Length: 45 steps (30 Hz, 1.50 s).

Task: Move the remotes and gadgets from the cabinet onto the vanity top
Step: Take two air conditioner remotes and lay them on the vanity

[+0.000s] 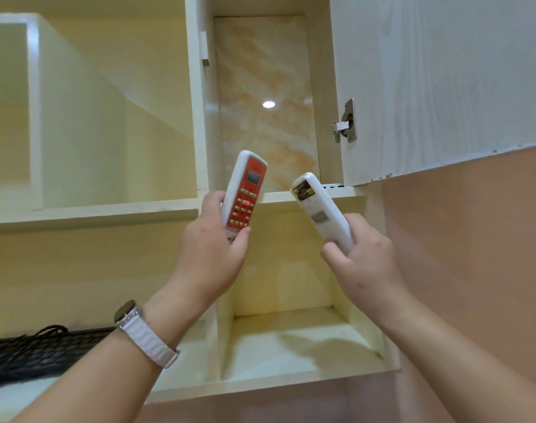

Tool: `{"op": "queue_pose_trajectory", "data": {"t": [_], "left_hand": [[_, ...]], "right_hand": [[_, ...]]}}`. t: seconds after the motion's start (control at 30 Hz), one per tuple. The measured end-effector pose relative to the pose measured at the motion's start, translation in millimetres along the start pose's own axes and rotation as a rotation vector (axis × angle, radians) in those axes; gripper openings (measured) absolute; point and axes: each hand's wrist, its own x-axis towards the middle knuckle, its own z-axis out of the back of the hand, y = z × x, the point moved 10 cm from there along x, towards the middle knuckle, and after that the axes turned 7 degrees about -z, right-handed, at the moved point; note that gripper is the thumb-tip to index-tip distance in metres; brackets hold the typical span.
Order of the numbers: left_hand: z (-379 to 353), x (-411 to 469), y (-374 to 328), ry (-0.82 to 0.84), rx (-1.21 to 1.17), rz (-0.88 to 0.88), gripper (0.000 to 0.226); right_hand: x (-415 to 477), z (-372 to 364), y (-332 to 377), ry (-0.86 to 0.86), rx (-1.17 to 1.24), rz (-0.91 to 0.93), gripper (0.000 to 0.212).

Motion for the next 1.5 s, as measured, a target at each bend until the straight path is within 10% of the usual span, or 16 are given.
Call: {"op": "queue_pose_trajectory", "data": {"t": [0.5, 0.9, 1.5], "left_hand": [[-49, -82, 22, 0.167, -0.850, 0.226, 0.025], [-109, -237, -68, 0.706, -1.462, 0.397, 0.029], [118, -451, -337, 1.372, -1.812, 0.373, 0.031]], "right_hand": [[-98, -7, 10, -0.176, 0.003, -0.400, 0.005], [-272, 78, 15, -0.463, -0.260, -0.707, 0.017], [-582, 308, 220, -0.828, -0.371, -0.906, 0.015]]}}
